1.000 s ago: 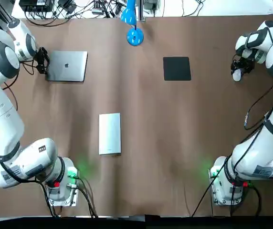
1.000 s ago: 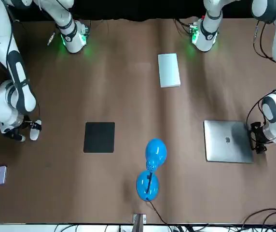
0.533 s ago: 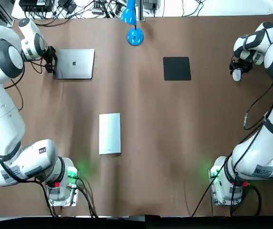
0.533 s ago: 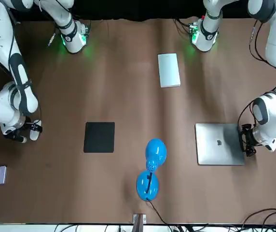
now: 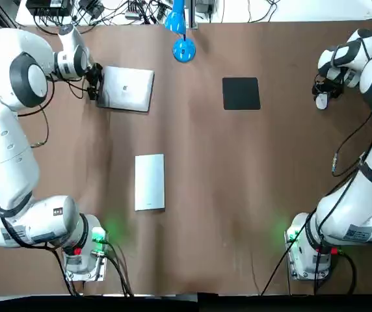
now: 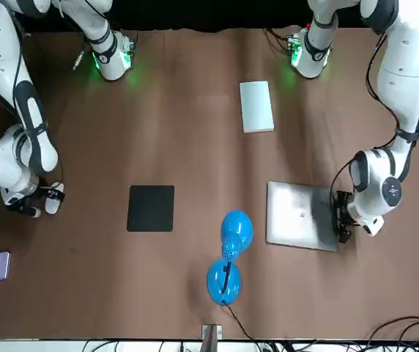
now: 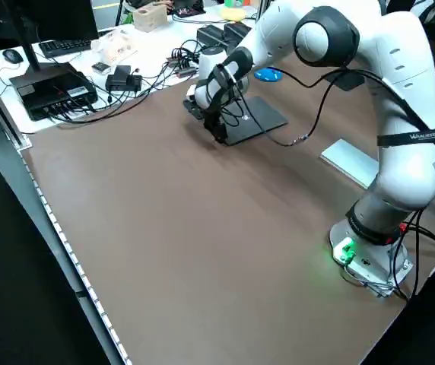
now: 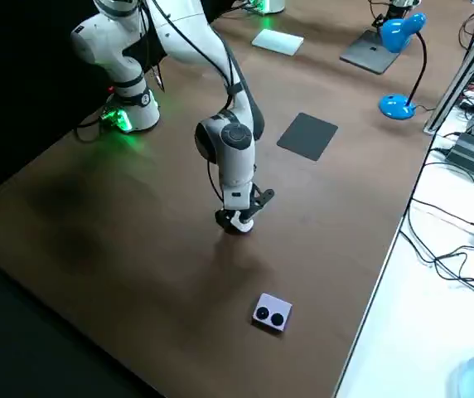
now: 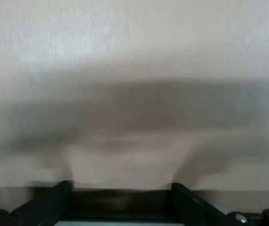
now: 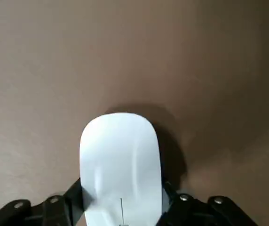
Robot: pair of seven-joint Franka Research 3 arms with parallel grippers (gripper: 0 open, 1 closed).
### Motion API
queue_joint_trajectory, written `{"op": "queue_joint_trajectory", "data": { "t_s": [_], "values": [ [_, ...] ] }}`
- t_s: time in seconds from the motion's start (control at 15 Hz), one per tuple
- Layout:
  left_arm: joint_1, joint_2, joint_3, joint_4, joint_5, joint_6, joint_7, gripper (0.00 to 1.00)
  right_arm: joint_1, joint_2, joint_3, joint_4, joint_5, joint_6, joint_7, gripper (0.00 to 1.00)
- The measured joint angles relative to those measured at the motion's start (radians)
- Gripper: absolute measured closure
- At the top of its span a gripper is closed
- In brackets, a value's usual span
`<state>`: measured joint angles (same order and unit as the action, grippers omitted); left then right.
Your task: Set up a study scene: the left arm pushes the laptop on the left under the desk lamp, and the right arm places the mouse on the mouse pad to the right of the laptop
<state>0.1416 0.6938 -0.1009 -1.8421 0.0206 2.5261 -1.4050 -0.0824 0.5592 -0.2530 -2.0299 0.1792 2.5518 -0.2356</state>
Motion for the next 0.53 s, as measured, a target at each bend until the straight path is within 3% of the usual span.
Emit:
{"op": "queue_joint_trajectory", "data": {
  "t_s": [0.27,0.53],
  "values": [
    [-0.051,0.000,-0.001,-0.006,0.000,0.000,-0.070,0.00,0.013,-0.047,0.033,0.087,0.003,-0.110,0.002,0.39],
    [-0.130,0.000,-0.002,-0.011,0.000,0.000,-0.169,0.00,0.113,-0.083,0.050,0.133,0.024,-0.147,0.079,0.39]
  ]
}}
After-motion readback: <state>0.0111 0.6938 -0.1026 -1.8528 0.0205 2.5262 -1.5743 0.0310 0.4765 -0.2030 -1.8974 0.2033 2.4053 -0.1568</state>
